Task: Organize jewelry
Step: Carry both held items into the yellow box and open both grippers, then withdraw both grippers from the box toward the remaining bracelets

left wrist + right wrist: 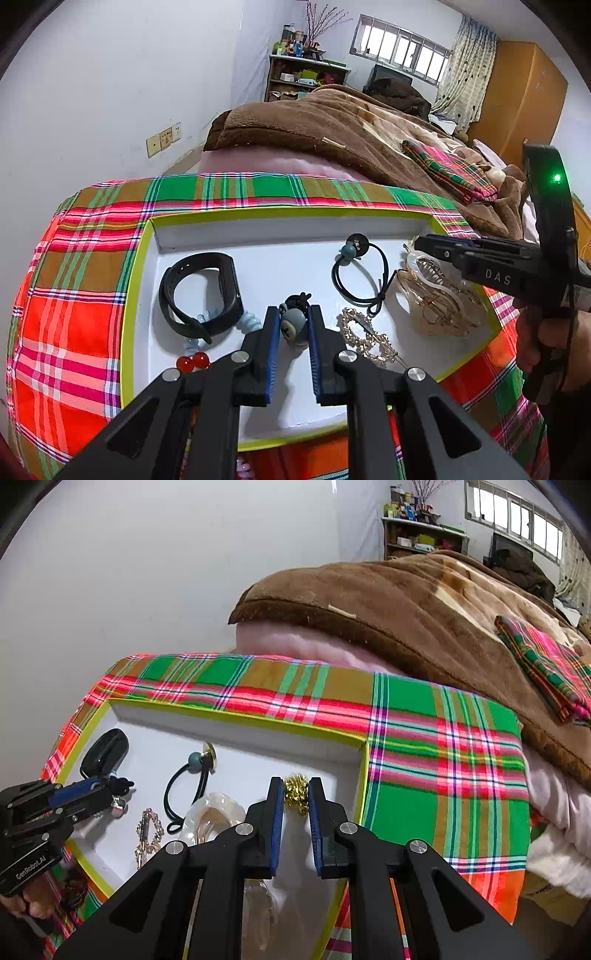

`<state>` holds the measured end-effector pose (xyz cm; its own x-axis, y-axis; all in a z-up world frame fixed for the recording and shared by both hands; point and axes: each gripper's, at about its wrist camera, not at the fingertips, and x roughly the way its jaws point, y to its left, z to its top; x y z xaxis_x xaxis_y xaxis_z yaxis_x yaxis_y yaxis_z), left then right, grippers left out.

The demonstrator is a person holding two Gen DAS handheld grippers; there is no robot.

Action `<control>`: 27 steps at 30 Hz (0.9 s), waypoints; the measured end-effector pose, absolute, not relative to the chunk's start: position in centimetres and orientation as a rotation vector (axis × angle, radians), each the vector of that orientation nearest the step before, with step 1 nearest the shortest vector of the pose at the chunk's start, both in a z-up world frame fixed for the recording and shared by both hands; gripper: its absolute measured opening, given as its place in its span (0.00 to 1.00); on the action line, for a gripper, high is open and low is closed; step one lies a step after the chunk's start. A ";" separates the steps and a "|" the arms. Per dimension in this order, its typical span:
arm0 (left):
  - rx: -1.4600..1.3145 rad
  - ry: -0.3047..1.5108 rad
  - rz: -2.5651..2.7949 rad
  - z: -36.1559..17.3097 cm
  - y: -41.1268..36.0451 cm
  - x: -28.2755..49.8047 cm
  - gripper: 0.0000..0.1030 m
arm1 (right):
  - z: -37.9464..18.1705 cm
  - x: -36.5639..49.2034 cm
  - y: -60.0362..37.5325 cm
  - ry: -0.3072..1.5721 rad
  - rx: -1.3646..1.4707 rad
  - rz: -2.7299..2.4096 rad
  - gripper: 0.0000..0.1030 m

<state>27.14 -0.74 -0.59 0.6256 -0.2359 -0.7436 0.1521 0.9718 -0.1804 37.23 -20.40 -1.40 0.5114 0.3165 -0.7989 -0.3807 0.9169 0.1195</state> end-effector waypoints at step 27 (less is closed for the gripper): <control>-0.130 0.821 -0.226 2.9 -0.2 21.4 0.33 | 4.0 27.1 -21.9 0.836 -0.028 0.461 0.28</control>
<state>21.36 -0.20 2.92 0.6591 -0.2490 -0.7096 0.1486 0.9681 -0.2017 27.11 -21.89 3.99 0.5779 0.3833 -0.7204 -0.4052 0.9011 0.1544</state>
